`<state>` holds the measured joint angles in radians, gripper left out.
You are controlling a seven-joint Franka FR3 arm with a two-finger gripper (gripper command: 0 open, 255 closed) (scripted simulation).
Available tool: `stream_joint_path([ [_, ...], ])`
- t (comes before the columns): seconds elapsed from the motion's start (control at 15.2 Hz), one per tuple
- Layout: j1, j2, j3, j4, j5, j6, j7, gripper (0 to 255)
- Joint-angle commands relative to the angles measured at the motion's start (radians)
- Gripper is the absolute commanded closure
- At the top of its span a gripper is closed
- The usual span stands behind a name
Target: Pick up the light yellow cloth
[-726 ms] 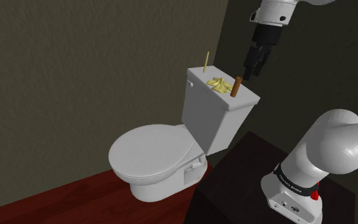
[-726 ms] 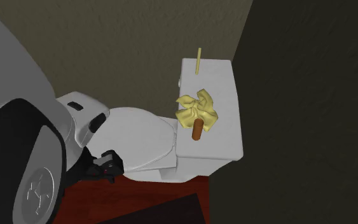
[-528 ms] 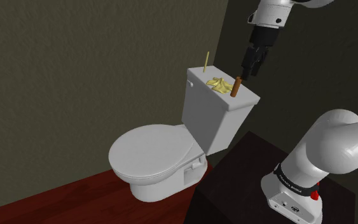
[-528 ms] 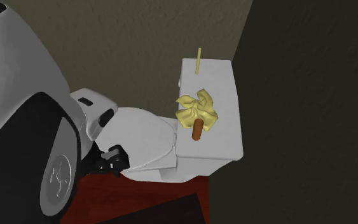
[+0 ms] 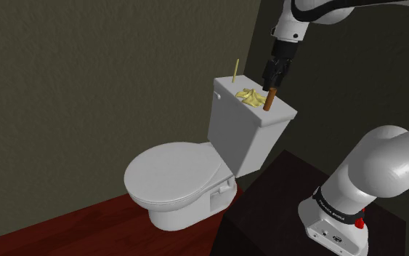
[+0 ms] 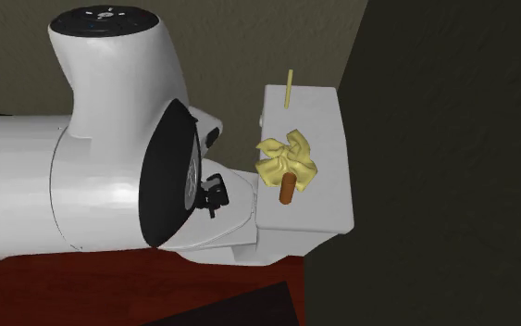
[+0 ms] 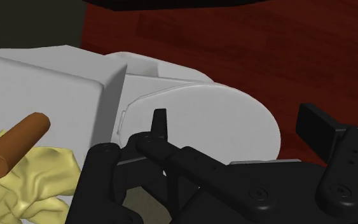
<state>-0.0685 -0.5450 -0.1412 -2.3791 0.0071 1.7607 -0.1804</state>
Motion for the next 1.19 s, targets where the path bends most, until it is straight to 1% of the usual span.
stream_joint_path([
  [0.0,-0.011,0.060,-0.024,0.018,-0.013,0.047,-0.025,0],
  [0.26,-0.026,0.190,-0.068,0.074,-0.022,0.128,-0.070,0],
  [0.53,-0.040,0.326,-0.108,0.149,-0.016,0.195,-0.117,0],
  [0.79,-0.056,0.466,-0.143,0.242,0.006,0.248,-0.168,0],
  [1.12,-0.086,0.646,-0.175,0.385,0.053,0.289,-0.232,0],
])
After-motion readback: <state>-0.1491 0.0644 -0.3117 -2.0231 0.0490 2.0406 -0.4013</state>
